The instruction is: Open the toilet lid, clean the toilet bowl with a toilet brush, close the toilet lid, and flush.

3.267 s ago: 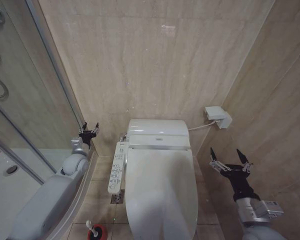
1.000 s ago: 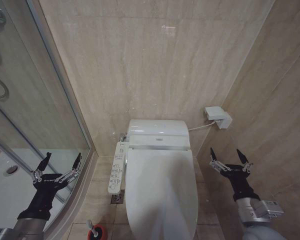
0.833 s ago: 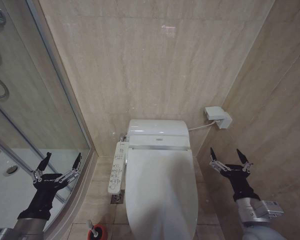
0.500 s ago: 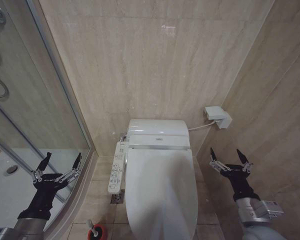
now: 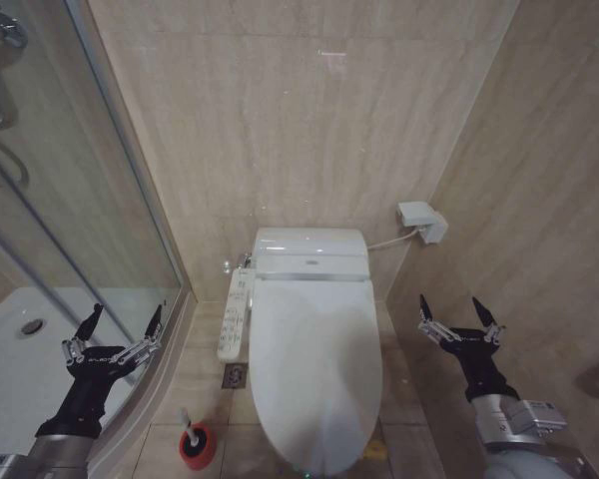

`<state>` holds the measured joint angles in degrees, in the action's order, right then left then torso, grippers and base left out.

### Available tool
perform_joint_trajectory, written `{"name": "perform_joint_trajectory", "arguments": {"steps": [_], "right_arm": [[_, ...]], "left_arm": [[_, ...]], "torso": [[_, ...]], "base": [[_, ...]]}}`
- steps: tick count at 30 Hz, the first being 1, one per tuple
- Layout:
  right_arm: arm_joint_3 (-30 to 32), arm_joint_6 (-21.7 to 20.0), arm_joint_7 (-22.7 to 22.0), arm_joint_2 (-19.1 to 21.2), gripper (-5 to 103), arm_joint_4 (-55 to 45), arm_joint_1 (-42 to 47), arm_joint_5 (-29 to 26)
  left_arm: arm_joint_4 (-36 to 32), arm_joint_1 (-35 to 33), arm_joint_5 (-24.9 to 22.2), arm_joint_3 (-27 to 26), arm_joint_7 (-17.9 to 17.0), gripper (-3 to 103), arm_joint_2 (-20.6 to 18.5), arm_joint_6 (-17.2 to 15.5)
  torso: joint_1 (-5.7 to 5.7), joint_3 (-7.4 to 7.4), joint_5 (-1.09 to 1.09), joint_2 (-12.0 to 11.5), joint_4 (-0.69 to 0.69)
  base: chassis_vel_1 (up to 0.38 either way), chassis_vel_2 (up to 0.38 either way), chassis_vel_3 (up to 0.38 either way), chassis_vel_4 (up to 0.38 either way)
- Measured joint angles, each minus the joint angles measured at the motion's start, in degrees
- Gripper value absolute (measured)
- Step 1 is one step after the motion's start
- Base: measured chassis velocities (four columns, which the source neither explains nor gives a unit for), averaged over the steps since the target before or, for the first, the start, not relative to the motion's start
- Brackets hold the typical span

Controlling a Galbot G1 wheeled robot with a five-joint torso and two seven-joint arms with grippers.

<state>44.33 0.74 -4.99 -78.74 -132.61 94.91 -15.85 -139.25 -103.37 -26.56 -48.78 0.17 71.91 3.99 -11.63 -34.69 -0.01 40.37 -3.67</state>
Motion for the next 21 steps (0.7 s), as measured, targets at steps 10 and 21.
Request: {"name": "perform_joint_trajectory", "arguments": {"steps": [10,21], "right_arm": [[0.0,0.0,0.0,0.0,100,0.0,0.0,0.0],[0.0,0.0,0.0,0.0,100,0.0,0.0,0.0]], "left_arm": [[0.0,0.0,0.0,0.0,0.0,100,0.0,0.0],[0.0,0.0,0.0,0.0,0.0,100,0.0,0.0]], "torso": [[0.02,0.01,0.01,0.0,-0.02],[0.0,0.0,0.01,0.0,-0.01]], "base": [[0.192,-0.199,-0.205,0.2],[0.119,-0.126,-0.128,0.122]]}}
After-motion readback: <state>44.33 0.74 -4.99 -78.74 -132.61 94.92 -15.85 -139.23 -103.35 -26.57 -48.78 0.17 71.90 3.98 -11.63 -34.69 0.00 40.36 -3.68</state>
